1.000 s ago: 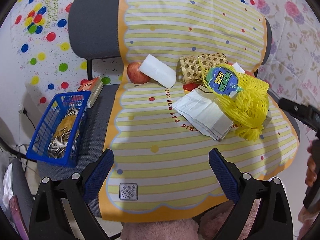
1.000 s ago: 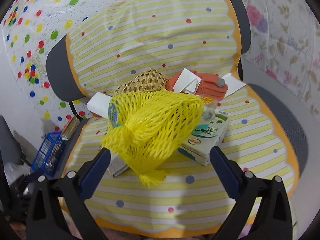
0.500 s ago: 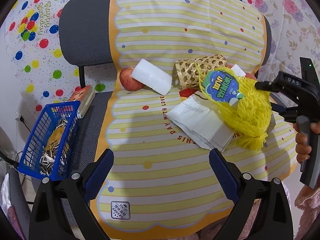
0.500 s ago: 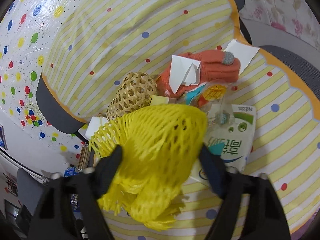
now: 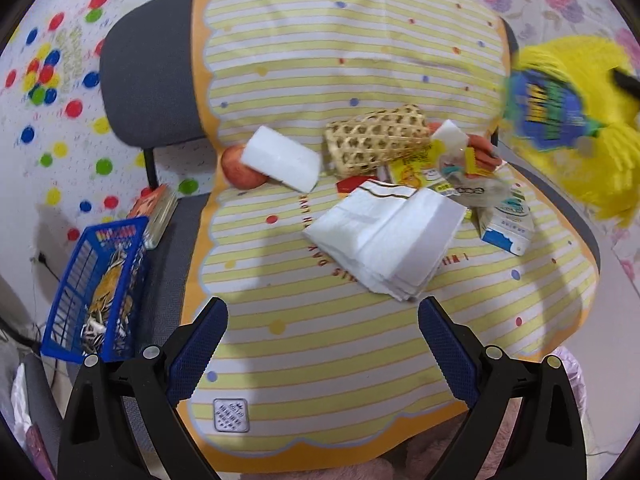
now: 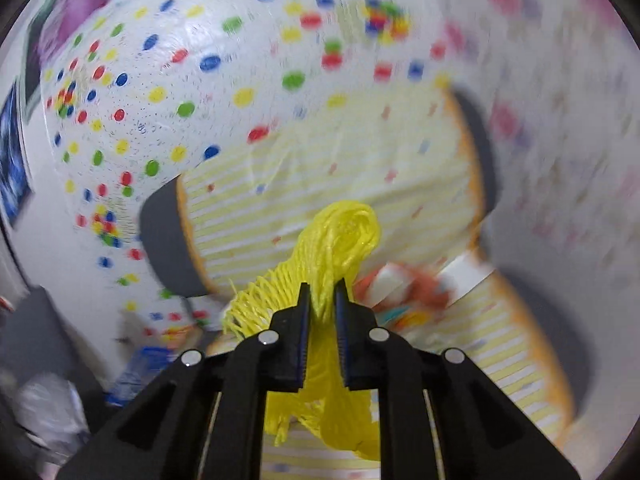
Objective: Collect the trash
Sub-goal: 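Carry the yellow mesh net with the right gripper over the bin and release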
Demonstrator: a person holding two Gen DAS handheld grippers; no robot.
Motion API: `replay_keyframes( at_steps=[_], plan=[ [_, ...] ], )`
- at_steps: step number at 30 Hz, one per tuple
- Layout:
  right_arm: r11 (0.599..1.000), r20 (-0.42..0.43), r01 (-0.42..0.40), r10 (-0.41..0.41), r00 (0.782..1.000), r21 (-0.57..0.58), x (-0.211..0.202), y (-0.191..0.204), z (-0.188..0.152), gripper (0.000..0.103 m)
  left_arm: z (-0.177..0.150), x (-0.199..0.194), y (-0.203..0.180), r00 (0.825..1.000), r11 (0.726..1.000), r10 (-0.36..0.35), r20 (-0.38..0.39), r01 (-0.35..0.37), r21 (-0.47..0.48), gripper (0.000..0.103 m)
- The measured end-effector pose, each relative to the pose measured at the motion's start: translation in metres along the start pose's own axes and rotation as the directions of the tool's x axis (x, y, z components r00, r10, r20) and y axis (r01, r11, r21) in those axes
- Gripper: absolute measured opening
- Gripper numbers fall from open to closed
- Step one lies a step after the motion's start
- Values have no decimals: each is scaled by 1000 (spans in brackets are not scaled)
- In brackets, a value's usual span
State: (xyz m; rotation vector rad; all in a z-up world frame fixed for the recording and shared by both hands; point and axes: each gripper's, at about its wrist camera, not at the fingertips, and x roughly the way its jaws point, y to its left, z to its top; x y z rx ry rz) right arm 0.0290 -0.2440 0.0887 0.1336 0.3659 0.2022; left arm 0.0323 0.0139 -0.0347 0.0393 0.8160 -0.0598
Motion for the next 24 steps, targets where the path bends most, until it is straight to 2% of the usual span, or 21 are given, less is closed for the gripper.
replay_keyframes(
  at_steps=[2,9,14,19,21,24],
  plan=[
    [995,22,87,-86,996,-56,-16,-3,-6,12,0,6,-9,999,999,-42,-9,42,20,94],
    [974,-66,208,-215,974,-92,-29,-30,-40,12,6,47,-49,998,993,-60,-18,61,105,92],
    [977,-121,211,-215,969,-44,-30,-47,-60,12,8,73,-68,1000,982,-26,-16,29,187,91],
    [978,-153,207,-211,966,-40,-27,-55,-72,12,8,96,-68,997,958,68,-33,-56,280,91],
    [979,-152,203,-206,967,-35,-26,-56,-73,12,8,102,-65,997,952,62,-34,-49,301,92],
    [979,-149,200,-203,968,-38,-23,-55,-73,12,6,105,-72,996,926,84,18,-85,367,92]
  ],
)
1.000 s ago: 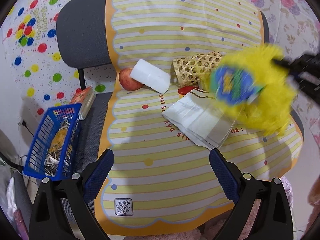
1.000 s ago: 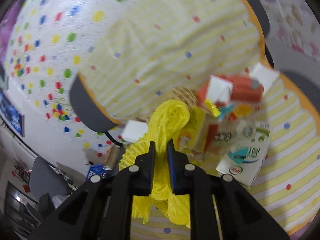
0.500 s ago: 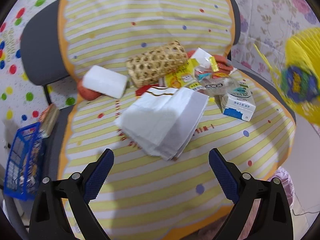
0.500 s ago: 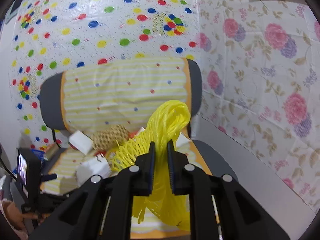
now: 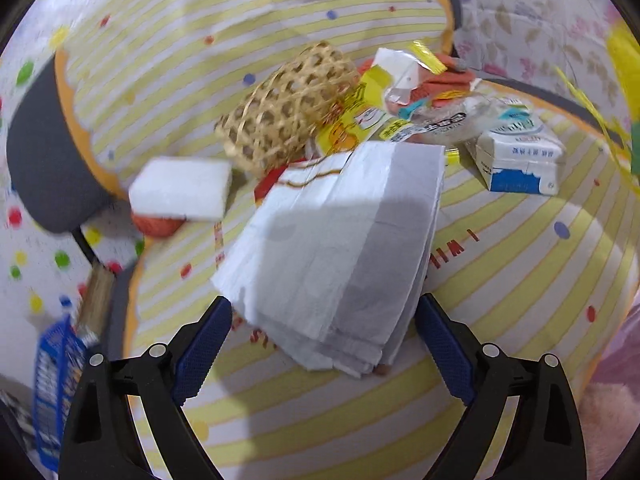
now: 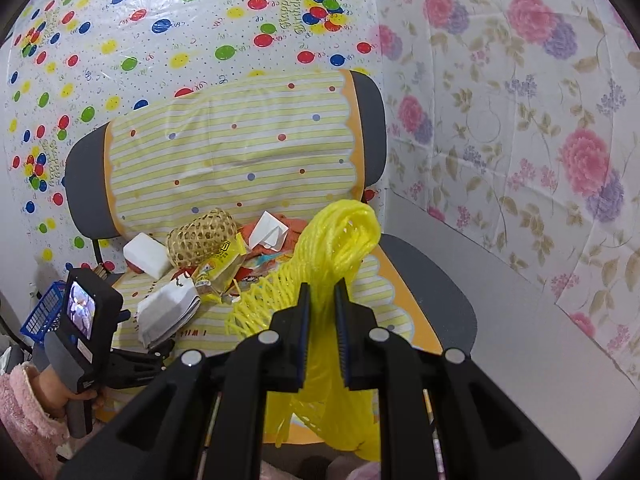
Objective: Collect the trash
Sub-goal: 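Carry the yellow mesh net with the right gripper over the bin and release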
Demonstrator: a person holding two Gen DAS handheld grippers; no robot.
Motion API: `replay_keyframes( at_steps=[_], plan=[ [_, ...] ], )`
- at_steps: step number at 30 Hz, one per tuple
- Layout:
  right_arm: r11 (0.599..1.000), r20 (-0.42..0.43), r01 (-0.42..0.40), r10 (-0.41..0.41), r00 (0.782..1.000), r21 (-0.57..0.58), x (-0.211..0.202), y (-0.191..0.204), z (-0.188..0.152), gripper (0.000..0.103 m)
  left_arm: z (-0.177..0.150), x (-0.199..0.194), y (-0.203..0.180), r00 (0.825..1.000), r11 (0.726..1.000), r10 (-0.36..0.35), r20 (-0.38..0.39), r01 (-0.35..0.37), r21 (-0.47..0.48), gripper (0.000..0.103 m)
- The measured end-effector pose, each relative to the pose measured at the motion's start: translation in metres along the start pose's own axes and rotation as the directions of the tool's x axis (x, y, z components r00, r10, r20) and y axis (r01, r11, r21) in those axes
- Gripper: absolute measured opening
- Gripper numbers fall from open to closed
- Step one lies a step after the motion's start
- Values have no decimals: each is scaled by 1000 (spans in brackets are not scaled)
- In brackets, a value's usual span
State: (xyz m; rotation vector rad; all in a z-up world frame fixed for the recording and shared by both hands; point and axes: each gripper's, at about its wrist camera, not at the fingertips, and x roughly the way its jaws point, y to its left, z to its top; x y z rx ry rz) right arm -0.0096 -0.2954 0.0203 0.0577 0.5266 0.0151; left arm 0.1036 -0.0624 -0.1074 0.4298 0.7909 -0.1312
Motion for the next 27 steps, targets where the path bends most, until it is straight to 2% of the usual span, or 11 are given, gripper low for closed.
replay_keyframes(
  at_steps=[3,5,7,9,10,11,12,15,17,23,27],
  plan=[
    [1000,-6,-8,8,1000,3,3,1,-1,12,5,3,-4,999,999,30,13,-31,26,90],
    [1000,-8,-12,12,1000,5,2,2,-1,12,8,4,-2,999,999,30,9,-31,17,64],
    [1000,-1,-10,10,1000,1,-2,2,-1,12,9,-2,2,1000,1000,14,8,-14,-11,46],
    [1000,6,-5,5,1000,-3,-6,2,-1,12,8,-13,7,999,999,-8,41,10,-47,31],
    [1000,7,-6,6,1000,-3,-7,2,0,12,9,-19,10,998,998,-23,55,27,-62,15],
    [1000,10,-14,14,1000,-2,-10,2,0,12,10,-27,18,996,995,-51,72,57,-86,6],
    [1000,12,-22,22,1000,-3,-12,2,1,12,11,-36,25,993,990,-78,92,88,-110,3],
    [998,26,-57,57,998,2,-22,2,1,12,16,-67,46,970,959,-189,156,217,-183,1],
    [998,37,-67,66,997,19,-29,-1,0,12,18,-98,56,947,938,-246,207,287,-196,1],
    [999,18,-25,25,1000,34,-48,-8,-7,12,14,-166,44,903,924,-300,308,356,-142,1],
    [999,14,43,-43,999,0,-63,-9,-15,12,9,-194,20,867,905,-354,350,412,-106,1]
  ],
)
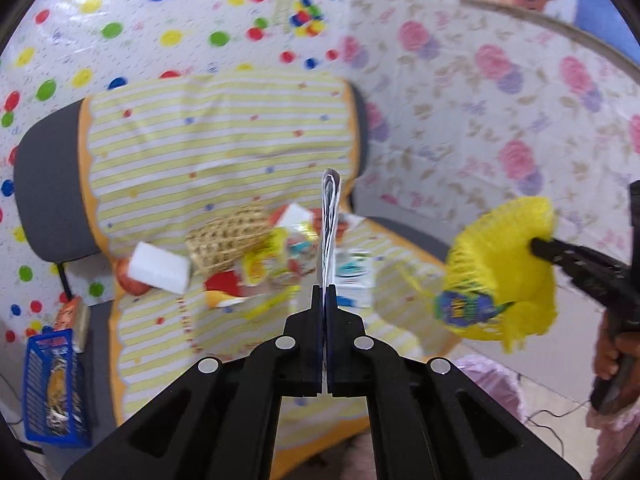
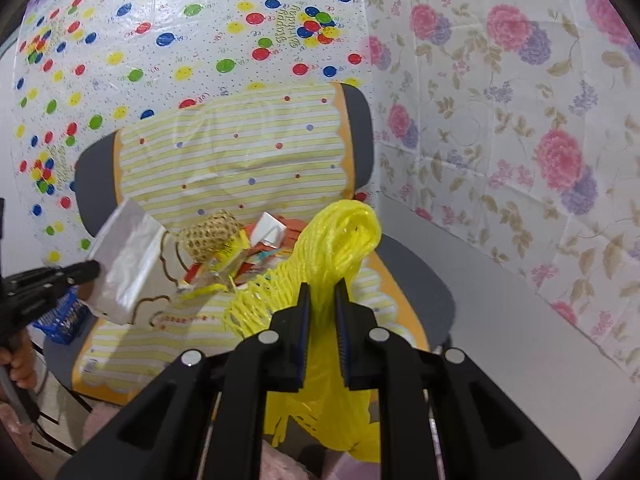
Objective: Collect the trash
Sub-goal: 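Carry the yellow mesh net with the right gripper over the bin and release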
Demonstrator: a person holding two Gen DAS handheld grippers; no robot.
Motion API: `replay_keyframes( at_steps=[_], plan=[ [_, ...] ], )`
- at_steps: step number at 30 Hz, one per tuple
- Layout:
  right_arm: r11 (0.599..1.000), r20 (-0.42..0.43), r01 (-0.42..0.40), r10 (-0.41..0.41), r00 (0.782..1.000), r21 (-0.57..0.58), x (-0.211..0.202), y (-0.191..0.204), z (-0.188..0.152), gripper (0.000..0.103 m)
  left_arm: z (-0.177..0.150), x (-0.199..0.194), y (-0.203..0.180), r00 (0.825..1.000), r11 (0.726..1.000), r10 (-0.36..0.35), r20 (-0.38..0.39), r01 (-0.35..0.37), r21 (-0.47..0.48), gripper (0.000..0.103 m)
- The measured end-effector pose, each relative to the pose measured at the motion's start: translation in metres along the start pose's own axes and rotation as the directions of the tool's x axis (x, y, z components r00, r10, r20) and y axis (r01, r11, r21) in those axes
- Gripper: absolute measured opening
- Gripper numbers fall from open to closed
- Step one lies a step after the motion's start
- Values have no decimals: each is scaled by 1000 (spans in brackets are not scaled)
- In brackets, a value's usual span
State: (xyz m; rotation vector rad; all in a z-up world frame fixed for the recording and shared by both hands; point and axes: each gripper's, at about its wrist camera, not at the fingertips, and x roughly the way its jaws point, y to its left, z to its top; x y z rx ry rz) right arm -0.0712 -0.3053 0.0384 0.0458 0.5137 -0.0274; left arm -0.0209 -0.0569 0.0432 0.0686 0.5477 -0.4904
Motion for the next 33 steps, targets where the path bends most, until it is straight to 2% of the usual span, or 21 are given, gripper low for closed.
replay_keyframes(
  at_steps=[4,10,14,16,19,25,29,33],
  plan=[
    [998,-2,63,-63,998,-14,-17,-6,-9,12,-8,-4,-32,997,997,-76,5,76,7,1],
    [988,-27,153,-153,988,-4,-42,-23,-27,12,-23,5,-83,976,975,-219,-20,219,31,1],
    [972,-49,234,-234,971,1,-59,-35,-46,12,-37,13,-116,955,954,-294,-35,295,58,1],
    [961,-67,277,-276,959,-1,-68,-41,-58,13,-46,15,-131,949,946,-313,-37,315,82,1],
    [942,-95,335,-335,938,-8,-76,-50,-75,13,-60,23,-151,930,926,-360,-68,366,92,1],
    [919,-157,395,-389,908,2,-79,-69,-106,13,-83,40,-175,902,902,-408,-138,422,88,1],
    [920,-199,392,-384,902,1,-69,-74,-122,13,-102,53,-196,888,891,-417,-193,441,106,1],
    [922,-224,387,-379,898,-7,-53,-77,-134,13,-109,71,-204,884,893,-407,-231,438,104,1]
  ],
)
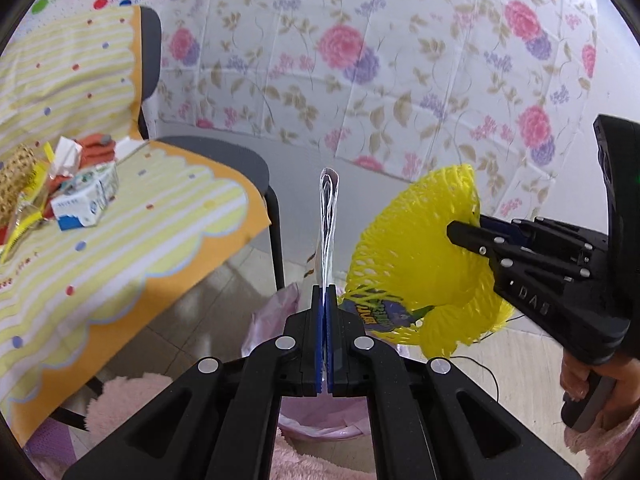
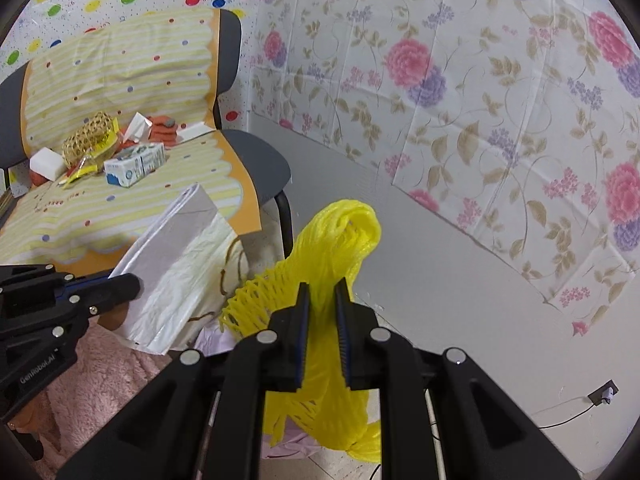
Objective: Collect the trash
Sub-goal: 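Carry the yellow mesh net with the right gripper over the bin and release, then bring the right gripper back toward the chair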
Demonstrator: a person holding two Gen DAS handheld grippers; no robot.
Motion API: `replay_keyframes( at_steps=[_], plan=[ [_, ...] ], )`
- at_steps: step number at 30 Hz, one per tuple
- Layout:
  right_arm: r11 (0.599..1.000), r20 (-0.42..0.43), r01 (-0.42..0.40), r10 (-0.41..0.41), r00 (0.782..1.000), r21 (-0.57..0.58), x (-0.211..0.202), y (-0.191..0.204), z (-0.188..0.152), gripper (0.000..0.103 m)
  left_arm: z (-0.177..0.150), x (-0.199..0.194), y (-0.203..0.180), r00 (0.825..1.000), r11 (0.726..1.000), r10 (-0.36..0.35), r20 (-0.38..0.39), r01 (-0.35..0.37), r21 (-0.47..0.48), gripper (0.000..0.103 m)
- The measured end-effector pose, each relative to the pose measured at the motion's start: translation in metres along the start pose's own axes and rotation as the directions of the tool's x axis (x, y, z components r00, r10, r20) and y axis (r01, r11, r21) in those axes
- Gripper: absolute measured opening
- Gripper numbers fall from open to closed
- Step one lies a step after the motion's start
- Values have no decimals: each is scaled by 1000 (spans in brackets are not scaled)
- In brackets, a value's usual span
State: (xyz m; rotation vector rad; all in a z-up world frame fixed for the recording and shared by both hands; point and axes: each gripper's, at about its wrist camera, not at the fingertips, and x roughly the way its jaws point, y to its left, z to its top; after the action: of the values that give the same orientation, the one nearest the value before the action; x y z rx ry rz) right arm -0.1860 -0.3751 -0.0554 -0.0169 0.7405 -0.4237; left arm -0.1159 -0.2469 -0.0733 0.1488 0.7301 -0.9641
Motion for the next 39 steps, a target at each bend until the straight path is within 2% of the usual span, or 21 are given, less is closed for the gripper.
replay_keyframes(
  at_steps=[6,8,10,11,13,15,19,23,31,34,39],
  plan=[
    [1000,-64,-10,8,998,-20,46,2,-10,14,5,29,5,999,1000,22,-33,-22,-10,2],
    [1000,-66,-24,22,998,-21,52,3,-12,22,6,34,6,999,1000,23,-41,-24,-14,3],
    [999,-68,-33,32,997,-24,59,2,-13,35,8,37,8,999,1000,24,-48,-25,-18,7],
    [999,-71,-38,37,997,-21,61,2,-14,37,8,37,9,998,999,29,-48,-30,-21,10],
    [999,-76,-52,51,996,-3,65,0,-14,42,10,38,14,998,998,48,-50,-50,-37,35],
    [999,-75,-53,53,996,2,66,-1,-13,45,10,33,20,997,996,69,-44,-72,-61,47],
    [999,-66,-50,49,997,-14,65,-1,-10,53,12,20,35,993,989,110,-34,-113,-100,47],
    [998,-49,-67,67,997,-5,55,-2,-3,54,13,2,50,990,979,143,-13,-143,-143,48],
    [991,68,-129,127,990,38,15,0,27,54,14,-30,64,969,958,243,38,-233,-167,48],
    [986,82,-165,162,983,35,10,4,34,54,11,-37,70,962,950,270,36,-260,-173,57],
    [973,88,-229,228,970,-1,9,26,47,54,6,-53,89,938,922,344,33,-331,-199,61]
  ],
)
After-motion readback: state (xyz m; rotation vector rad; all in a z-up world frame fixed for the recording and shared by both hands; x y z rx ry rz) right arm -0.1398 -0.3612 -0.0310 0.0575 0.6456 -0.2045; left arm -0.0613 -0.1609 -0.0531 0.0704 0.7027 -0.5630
